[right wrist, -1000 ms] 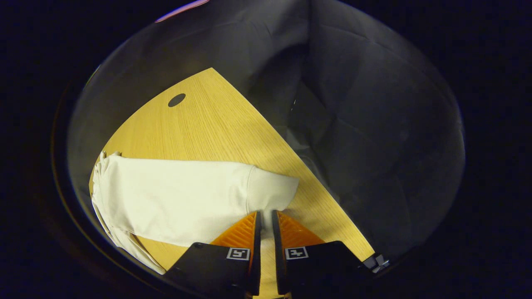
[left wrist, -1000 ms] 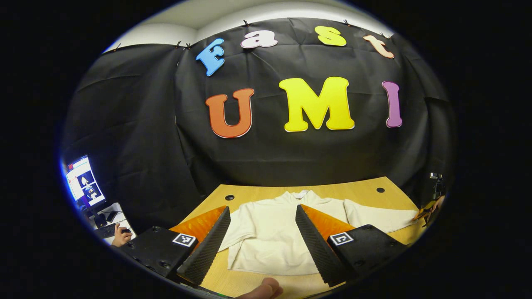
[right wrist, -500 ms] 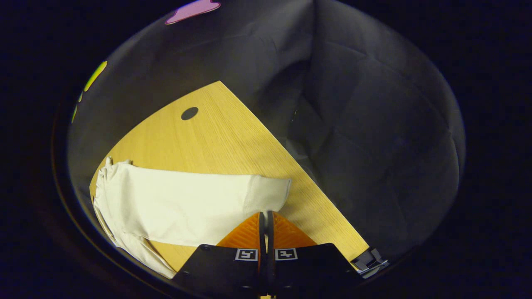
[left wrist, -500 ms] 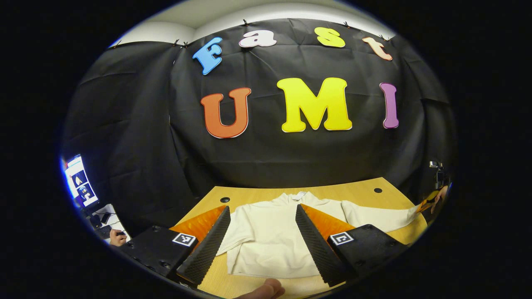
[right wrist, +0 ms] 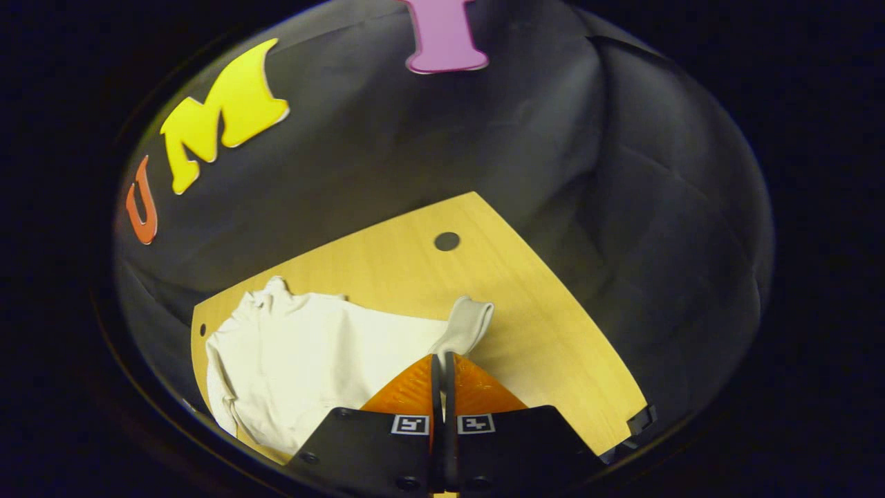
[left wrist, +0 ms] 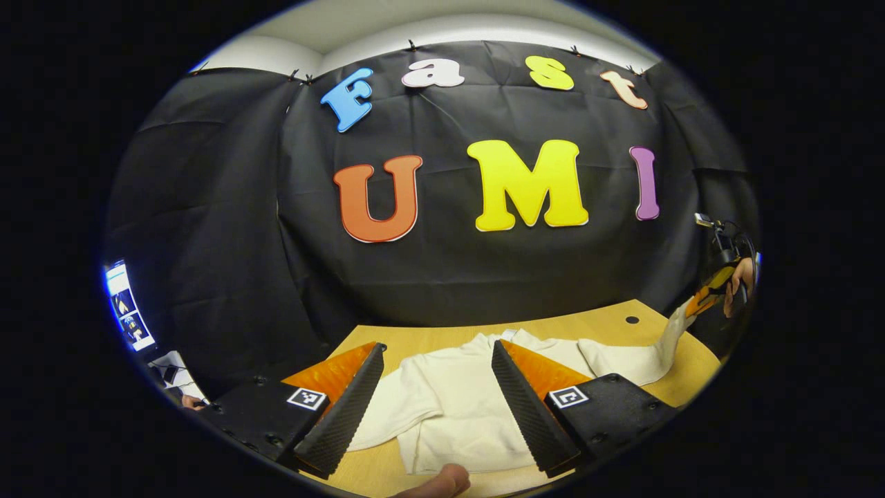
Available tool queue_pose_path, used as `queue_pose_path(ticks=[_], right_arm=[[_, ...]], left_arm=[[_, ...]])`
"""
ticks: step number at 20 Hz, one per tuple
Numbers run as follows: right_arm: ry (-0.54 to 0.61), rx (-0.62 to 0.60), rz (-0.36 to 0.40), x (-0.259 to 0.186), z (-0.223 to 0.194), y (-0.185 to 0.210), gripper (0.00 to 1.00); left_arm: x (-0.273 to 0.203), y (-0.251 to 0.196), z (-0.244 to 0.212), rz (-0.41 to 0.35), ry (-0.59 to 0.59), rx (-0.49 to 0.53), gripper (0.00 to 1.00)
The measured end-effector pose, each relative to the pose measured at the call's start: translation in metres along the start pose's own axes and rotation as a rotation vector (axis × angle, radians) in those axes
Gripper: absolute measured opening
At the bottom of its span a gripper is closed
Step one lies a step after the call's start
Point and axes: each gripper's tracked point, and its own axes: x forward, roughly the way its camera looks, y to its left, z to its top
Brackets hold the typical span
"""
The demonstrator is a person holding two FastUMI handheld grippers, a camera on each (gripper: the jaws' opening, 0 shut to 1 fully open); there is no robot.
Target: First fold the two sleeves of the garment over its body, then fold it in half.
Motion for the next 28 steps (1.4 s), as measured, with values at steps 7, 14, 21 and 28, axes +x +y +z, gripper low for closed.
queue_pose_path(ticks=[7,14,21,28], right_arm=[[-0.036,-0.220,0.149,-0.019,0.002,0.182,0.00],[-0.036,-0.448,0.313,-0.020,-0.044,0.371,0.00],[0.079,-0.590,0.425,0.007,-0.148,0.508,0.00],[0.197,-0.642,0.363,0.057,-0.221,0.541,0.00]], left_arm=[[0.000,0.043,-0.010,-0.010,-0.016,0.008,1.00],[0.002,0.089,-0.039,-0.005,0.028,0.015,1.00],[0.004,0.142,-0.066,0.036,0.070,-0.016,1.00],[-0.008,0.171,-0.103,0.086,0.134,-0.109,1.00]])
